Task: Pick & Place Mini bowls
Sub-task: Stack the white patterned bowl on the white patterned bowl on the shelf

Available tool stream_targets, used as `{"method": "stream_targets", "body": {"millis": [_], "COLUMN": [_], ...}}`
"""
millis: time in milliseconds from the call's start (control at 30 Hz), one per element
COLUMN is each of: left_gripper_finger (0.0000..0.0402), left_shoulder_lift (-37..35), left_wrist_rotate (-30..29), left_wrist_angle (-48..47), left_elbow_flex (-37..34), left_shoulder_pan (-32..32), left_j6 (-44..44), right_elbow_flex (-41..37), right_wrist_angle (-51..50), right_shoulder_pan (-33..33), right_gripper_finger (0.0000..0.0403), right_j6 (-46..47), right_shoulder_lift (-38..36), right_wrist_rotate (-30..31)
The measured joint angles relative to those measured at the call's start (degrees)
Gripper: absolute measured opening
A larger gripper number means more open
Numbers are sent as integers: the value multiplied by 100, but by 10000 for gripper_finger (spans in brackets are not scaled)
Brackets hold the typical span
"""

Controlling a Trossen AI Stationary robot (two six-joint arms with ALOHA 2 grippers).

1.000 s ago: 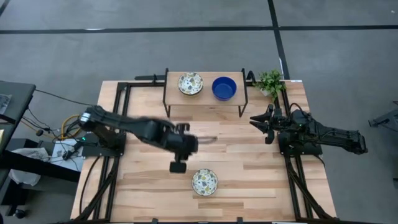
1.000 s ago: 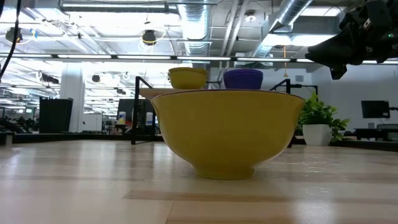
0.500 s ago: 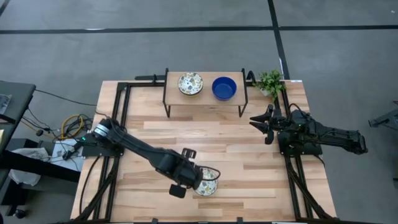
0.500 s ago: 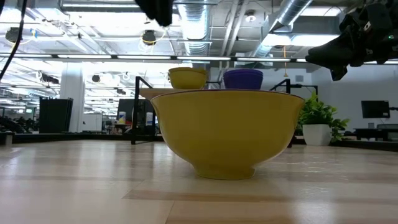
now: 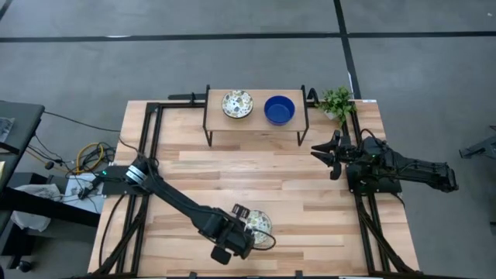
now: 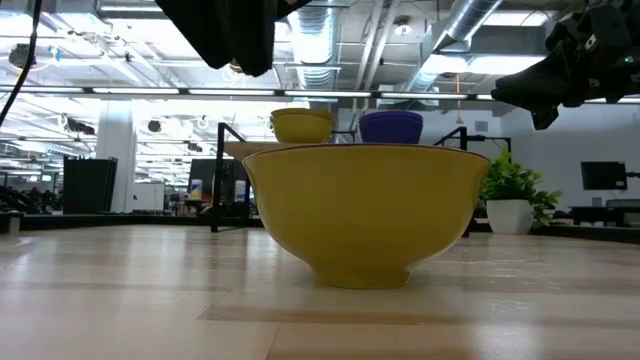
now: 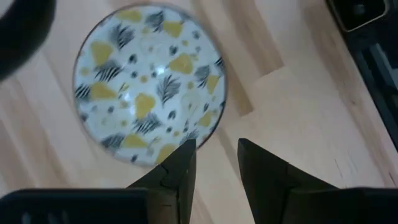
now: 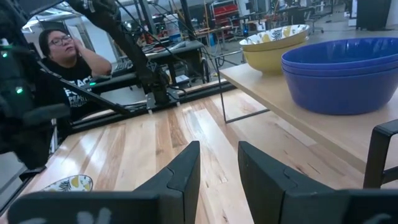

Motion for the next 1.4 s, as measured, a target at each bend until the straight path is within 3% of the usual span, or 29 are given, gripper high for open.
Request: {"method": "stream_targets", "body": {"millis": [333,800,1400], "left_gripper_finger": [117,117,117], "left_shoulder_lift": [304,331,419], "left_wrist_rotate": [-66,177,162], "left_wrist_angle": [390,950,1070], "left_elbow_flex": [-7,-460,-468], "left_shoulder_pan": [24,124,138], "left_j6": [644,640,644], "right_elbow_flex": [0,0,0], "right_wrist_angle": [-21,-46,-42], "right_shoulder_pan": [1,1,-1], "right_gripper_finger": [98,98,98], "right_j6": [144,153,253], "right_shoulder_lift": [0,0,0], "right_wrist_rotate": [-2,-65,-156]}}
